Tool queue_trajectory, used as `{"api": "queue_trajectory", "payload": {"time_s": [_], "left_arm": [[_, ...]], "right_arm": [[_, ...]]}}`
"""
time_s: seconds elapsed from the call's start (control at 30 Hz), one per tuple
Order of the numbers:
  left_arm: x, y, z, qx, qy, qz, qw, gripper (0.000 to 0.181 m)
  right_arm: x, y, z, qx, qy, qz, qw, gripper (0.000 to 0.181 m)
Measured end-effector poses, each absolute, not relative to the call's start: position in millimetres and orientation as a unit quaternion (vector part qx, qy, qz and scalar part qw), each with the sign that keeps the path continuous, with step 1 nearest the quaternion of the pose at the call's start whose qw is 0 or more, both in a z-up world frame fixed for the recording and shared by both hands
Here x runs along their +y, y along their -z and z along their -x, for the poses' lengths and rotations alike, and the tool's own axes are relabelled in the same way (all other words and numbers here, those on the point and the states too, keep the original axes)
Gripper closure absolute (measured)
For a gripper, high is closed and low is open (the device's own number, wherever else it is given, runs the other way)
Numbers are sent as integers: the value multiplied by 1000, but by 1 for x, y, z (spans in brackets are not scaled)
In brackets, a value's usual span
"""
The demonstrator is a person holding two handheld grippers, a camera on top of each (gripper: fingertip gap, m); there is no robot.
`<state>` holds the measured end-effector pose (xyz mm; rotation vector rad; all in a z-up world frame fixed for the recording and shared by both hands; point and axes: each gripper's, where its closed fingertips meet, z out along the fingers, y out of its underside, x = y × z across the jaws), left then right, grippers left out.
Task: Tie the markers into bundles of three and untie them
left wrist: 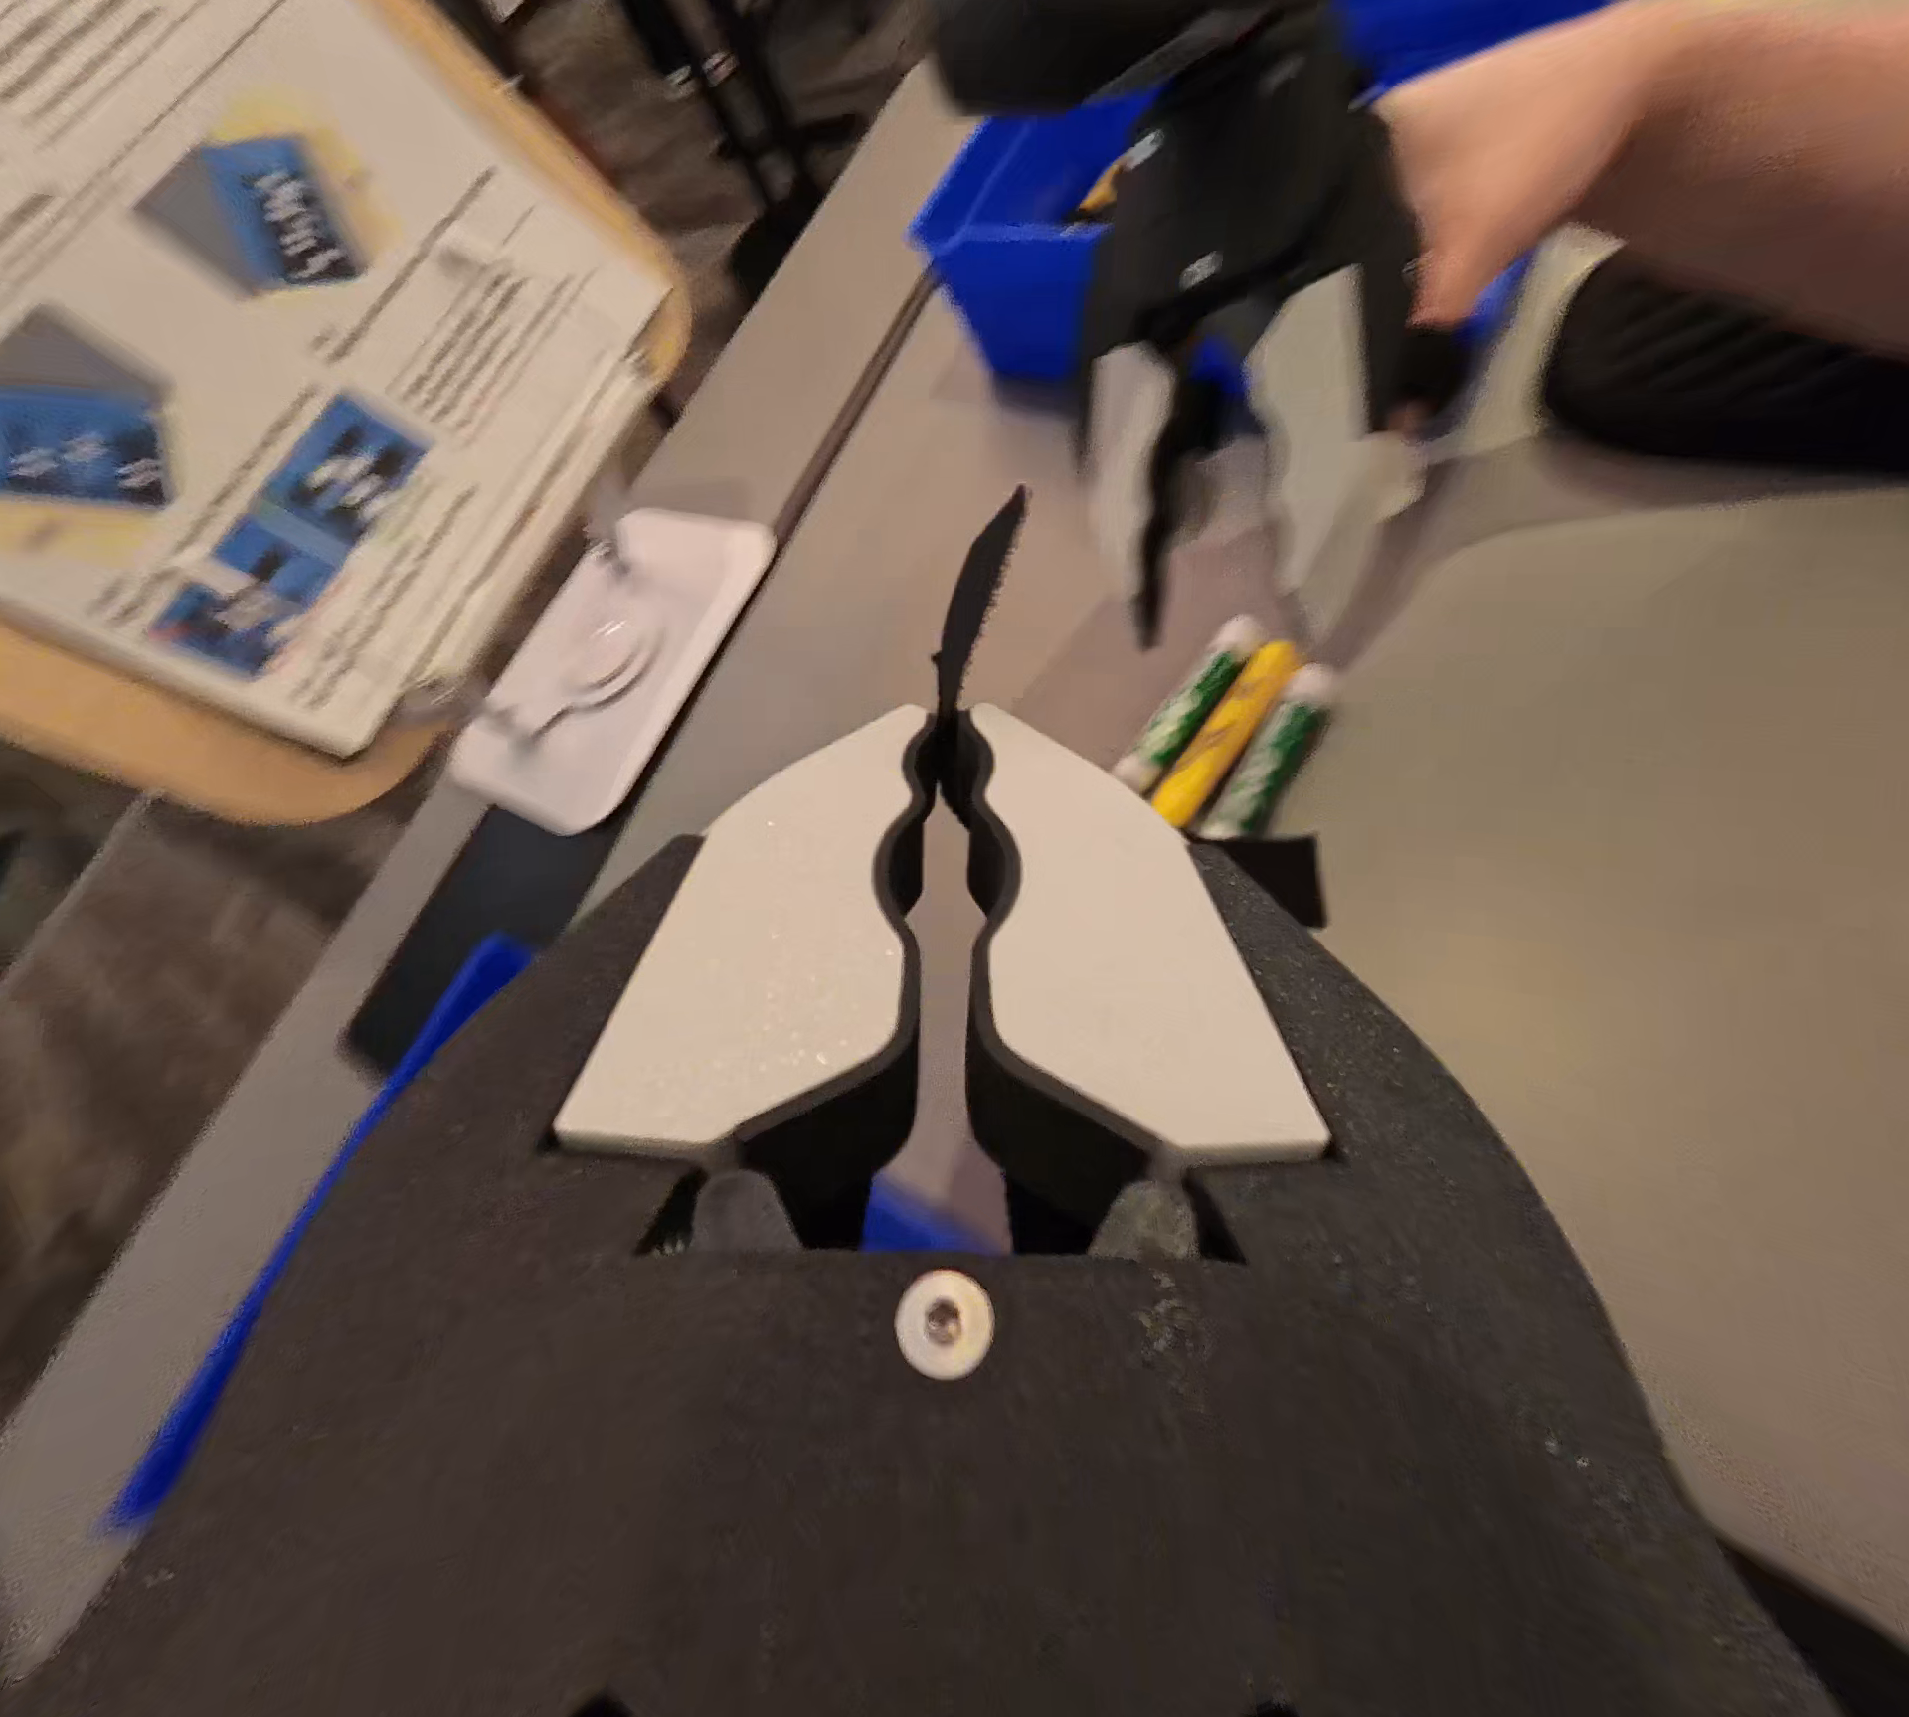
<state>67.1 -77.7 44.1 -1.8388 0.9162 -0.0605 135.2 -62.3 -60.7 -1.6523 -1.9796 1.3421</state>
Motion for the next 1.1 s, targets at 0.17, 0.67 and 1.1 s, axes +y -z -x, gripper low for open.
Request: {"api": "queue_trajectory", "payload": {"time_s": [0.17, 0.67, 1.1], "left_arm": [[-67, -29, -104, 389, 67, 751, 530, 179], [-114, -43, -39, 299, -29, 771, 561, 131], [-181, 4, -62, 274, -24, 799, 535, 139]], "right_arm": [[-85, 39, -127, -641, -553, 525, 90, 124], [-20, 71, -27, -775, -317, 446, 317, 177], [-34, 132, -92, -822, -249, 493, 135, 144]]}}
